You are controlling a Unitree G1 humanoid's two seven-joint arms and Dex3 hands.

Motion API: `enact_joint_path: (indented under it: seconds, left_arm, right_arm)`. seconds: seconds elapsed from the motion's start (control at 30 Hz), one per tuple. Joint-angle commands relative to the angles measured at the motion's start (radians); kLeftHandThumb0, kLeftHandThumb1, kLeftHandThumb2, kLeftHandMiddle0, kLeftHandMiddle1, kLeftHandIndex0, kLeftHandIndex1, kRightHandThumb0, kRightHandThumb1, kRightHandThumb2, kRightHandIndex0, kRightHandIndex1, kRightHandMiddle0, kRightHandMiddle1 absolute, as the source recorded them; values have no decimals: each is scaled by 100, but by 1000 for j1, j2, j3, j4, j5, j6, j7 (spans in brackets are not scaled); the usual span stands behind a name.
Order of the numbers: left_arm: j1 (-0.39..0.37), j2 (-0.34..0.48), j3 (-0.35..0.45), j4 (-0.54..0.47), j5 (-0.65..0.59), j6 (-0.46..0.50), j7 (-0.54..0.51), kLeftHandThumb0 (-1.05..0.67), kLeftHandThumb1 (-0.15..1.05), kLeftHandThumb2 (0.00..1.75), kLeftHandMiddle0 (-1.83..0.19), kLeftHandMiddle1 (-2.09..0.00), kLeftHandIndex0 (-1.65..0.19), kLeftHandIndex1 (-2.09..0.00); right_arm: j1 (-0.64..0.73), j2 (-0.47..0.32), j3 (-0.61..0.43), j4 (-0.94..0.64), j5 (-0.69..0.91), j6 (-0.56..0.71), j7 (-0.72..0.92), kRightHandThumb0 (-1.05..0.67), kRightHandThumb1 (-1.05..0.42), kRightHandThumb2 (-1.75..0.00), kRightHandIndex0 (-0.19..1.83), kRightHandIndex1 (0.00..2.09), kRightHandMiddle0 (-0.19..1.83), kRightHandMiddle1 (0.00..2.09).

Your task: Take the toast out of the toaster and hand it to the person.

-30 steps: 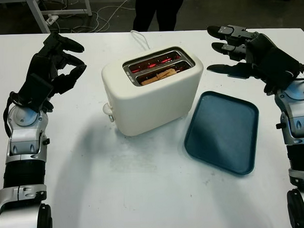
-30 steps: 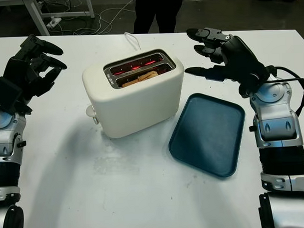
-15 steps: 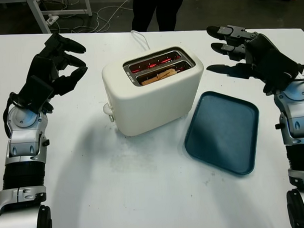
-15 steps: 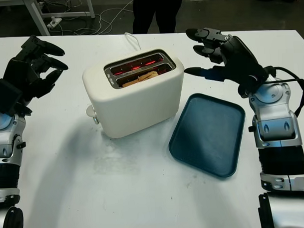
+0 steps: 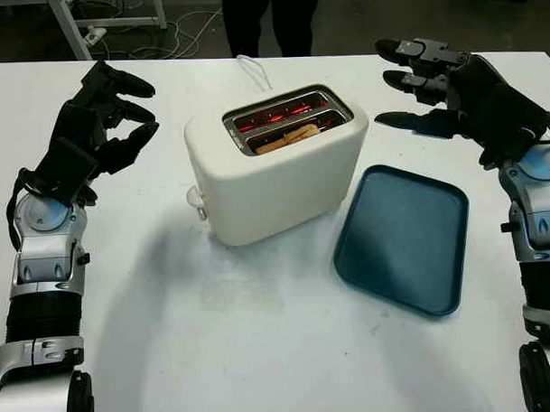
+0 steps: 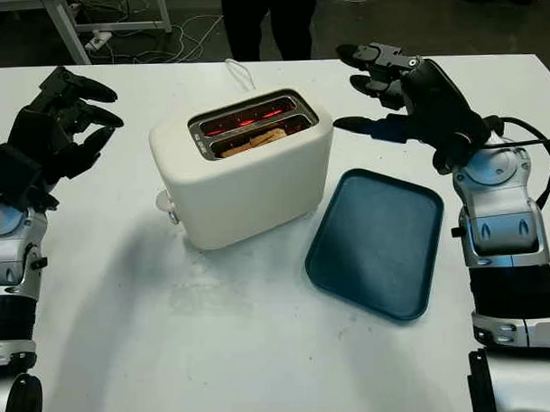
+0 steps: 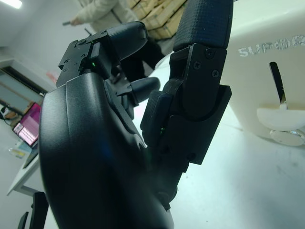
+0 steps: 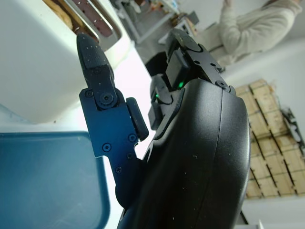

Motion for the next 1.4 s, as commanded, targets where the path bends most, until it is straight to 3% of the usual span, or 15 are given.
enact_joint_path:
  seconds: [0.0,0.47,0.77,1.37]
  left_arm:
    - [-1,9,1,0,10,-12,5,-105,92,24,-9,-157,-7,-151]
    - [2,6,4,-4,5,-7,7,-105,92,24,-12,-155,-9,-148]
    - [-2,11,4,5,2,-7,-1,-105,92,24,-12,-154,-10,-148]
    - [-6,8,4,14,-4,-15,-8,-105,92,23,-13,-155,-10,-149]
  right_arm:
    - [11,-4,-7,-3,9,5,3,-38,-83,0,37,1,37,1]
    - [5,-1,-9,-3,20,16,13,-36,-82,0,35,0,35,0]
    - [5,-1,3,-19,14,32,12,-54,-82,0,39,2,37,1]
    - [11,-5,4,-5,-7,-8,11,-57,-83,0,42,4,40,2]
